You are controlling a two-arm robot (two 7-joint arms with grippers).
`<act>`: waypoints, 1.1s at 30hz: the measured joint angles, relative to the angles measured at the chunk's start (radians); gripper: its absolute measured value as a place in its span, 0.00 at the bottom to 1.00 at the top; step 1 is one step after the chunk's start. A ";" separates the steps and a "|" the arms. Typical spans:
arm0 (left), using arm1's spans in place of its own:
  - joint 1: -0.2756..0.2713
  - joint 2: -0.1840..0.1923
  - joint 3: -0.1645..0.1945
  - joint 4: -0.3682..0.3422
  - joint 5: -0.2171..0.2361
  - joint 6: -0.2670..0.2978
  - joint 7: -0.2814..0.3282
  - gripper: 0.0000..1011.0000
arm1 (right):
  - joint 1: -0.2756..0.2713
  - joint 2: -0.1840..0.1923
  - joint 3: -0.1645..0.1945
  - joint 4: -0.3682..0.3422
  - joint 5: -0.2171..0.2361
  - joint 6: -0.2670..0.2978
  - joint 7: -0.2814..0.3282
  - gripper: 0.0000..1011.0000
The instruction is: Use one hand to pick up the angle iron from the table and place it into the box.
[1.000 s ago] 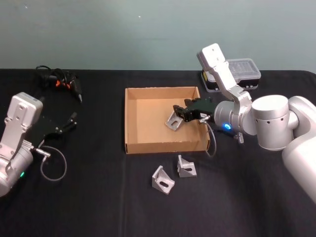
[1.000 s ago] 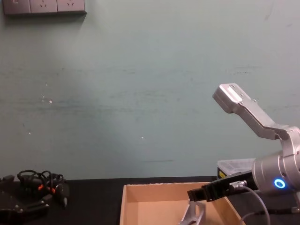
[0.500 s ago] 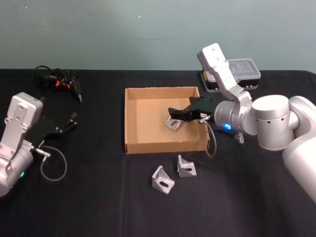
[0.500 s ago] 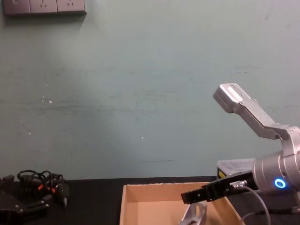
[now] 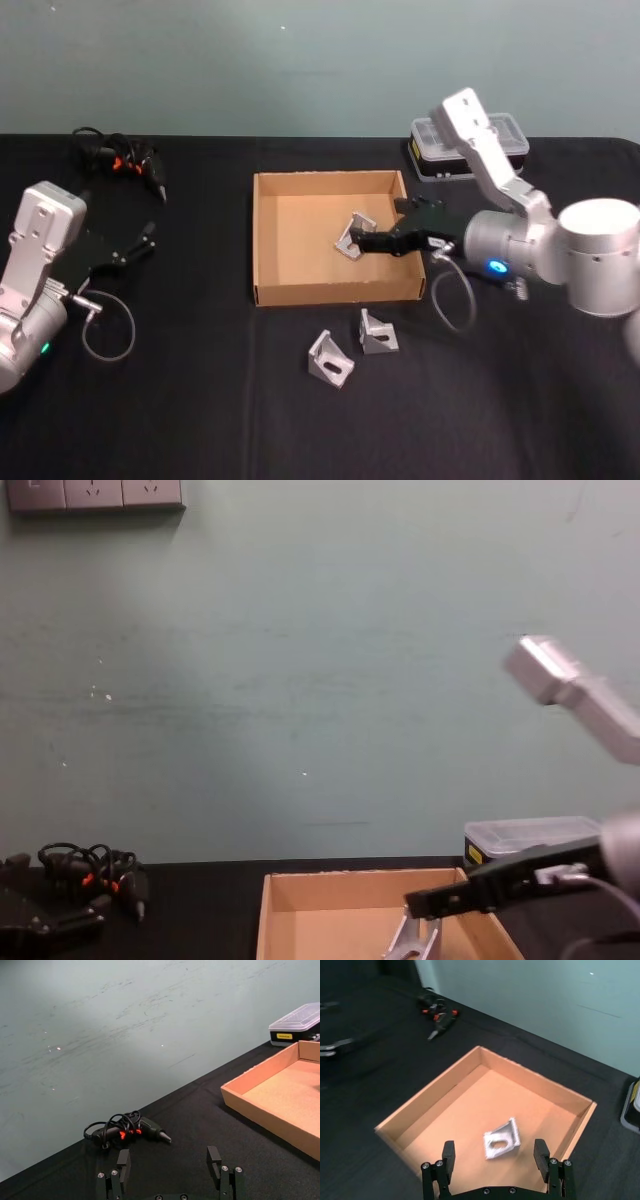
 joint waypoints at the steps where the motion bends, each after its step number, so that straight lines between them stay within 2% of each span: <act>1: 0.000 0.000 0.000 0.000 0.000 0.000 0.000 0.99 | -0.012 0.014 0.006 -0.021 0.007 0.002 0.010 0.99; 3: 0.000 0.000 0.000 0.000 0.000 0.000 0.000 0.99 | -0.047 0.054 0.024 -0.076 0.031 0.004 0.038 0.99; 4: 0.000 0.000 0.000 0.000 0.000 0.000 0.000 0.99 | -0.070 0.086 0.033 -0.111 0.049 0.005 0.062 0.99; 5: 0.000 0.000 0.000 0.000 0.000 0.000 0.000 0.99 | -0.070 0.086 0.033 -0.111 0.049 0.005 0.062 0.99; 6: 0.000 0.000 0.000 0.000 0.000 0.000 0.000 0.99 | -0.089 0.121 0.036 -0.141 0.065 0.006 0.094 0.99; 8: 0.000 0.000 0.000 0.000 0.000 0.000 0.000 0.99 | -0.100 0.157 0.033 -0.161 0.078 0.006 0.138 0.99; 10: 0.000 0.000 0.000 0.000 0.000 0.000 0.000 0.99 | -0.108 0.210 0.016 -0.183 0.089 -0.014 0.215 0.99; 11: 0.000 0.000 0.000 0.000 0.000 0.000 0.000 0.99 | -0.109 0.245 0.000 -0.193 0.090 -0.041 0.272 0.99; 14: 0.000 0.000 0.000 0.000 0.000 0.000 0.000 0.99 | -0.109 0.289 -0.023 -0.200 0.089 -0.091 0.351 0.99; 17: 0.000 0.000 0.000 0.000 0.000 0.000 0.000 0.99 | -0.096 0.332 -0.057 -0.191 0.083 -0.165 0.449 0.99; 20: 0.000 0.000 0.000 0.000 0.000 0.000 0.000 0.99 | -0.085 0.349 -0.082 -0.179 0.073 -0.212 0.498 0.99; 25: 0.000 0.000 0.000 0.000 0.000 0.000 0.000 0.99 | -0.074 0.355 -0.116 -0.161 0.053 -0.268 0.531 0.99; 33: 0.000 0.000 0.000 0.000 0.000 0.000 0.000 0.99 | -0.034 0.322 -0.168 -0.122 0.021 -0.314 0.542 0.99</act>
